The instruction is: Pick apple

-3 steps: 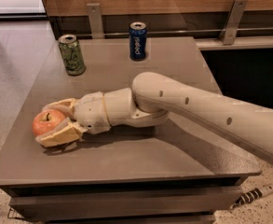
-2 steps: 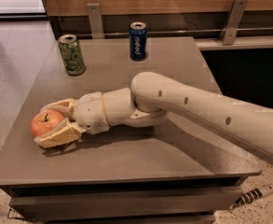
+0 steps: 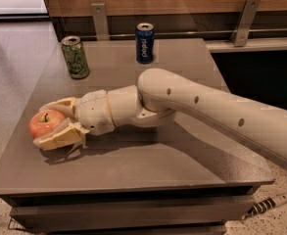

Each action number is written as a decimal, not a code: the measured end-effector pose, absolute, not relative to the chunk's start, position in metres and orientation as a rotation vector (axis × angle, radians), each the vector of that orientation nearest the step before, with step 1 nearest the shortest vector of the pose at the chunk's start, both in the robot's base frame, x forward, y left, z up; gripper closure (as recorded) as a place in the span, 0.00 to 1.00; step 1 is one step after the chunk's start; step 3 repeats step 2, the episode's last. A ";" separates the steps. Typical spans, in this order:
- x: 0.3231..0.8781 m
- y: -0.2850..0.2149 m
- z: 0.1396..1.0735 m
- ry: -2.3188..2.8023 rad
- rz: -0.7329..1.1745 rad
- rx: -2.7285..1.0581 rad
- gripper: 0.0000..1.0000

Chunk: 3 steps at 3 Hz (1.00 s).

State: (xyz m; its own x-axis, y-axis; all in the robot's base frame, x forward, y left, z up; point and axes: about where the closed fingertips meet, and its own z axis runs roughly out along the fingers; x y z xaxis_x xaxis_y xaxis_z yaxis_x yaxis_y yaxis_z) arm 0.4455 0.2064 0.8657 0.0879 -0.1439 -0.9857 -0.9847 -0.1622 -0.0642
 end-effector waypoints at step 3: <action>0.447 0.200 0.937 1.104 1.102 -1.534 1.00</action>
Offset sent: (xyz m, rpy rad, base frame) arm 0.0052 -0.0145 0.1169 -0.0129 -0.1867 0.0022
